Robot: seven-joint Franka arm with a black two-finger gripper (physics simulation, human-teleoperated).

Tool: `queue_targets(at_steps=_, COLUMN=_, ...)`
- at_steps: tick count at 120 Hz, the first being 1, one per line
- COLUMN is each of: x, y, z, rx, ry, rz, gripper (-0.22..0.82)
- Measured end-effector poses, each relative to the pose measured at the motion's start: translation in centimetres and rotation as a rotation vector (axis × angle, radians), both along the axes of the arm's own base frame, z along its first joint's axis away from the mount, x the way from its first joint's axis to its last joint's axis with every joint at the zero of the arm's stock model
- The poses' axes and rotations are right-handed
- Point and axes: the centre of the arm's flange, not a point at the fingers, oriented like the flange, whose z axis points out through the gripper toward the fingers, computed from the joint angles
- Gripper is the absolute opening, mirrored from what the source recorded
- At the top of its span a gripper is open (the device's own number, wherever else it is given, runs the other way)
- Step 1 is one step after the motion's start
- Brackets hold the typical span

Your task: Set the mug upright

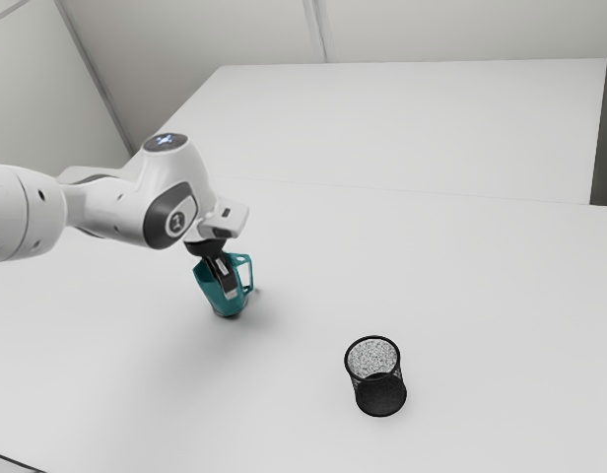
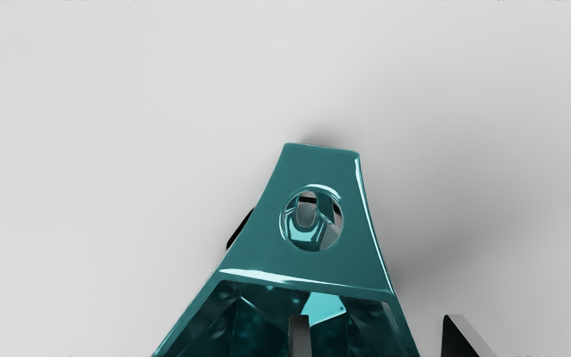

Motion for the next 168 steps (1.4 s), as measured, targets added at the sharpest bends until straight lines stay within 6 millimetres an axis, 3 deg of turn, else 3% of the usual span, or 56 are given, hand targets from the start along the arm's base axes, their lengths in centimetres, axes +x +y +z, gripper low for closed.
queue_targets(at_steps=40, x=-0.1, y=-0.1, z=3.3, rx=-0.012, ry=-0.043, rz=0.007, gripper=0.24)
queue_targets(at_steps=64, x=0.8, y=-0.3, z=6.7, rx=-0.017, ry=-0.083, rz=0.009, gripper=0.25)
queue_targets(at_steps=78, x=2.1, y=-0.4, z=9.7, rx=-0.018, ry=-0.117, rz=0.012, gripper=0.28)
queue_targets(at_steps=96, x=3.7, y=-0.5, z=12.7, rx=-0.022, ry=-0.136, rz=0.021, gripper=0.42)
queue_targets(at_steps=113, x=6.6, y=-0.5, z=14.8, rx=-0.04, ry=-0.133, rz=0.057, gripper=0.51)
queue_targets(at_steps=142, x=9.1, y=2.3, z=17.6, rx=-0.074, ry=-0.071, rz=0.212, gripper=0.57)
queue_targets(at_steps=155, x=10.9, y=3.5, z=17.7, rx=-0.075, ry=-0.022, rz=0.278, gripper=0.59)
queue_targets(at_steps=168, x=11.1, y=4.0, z=17.1, rx=-0.077, ry=0.035, rz=0.324, gripper=0.59)
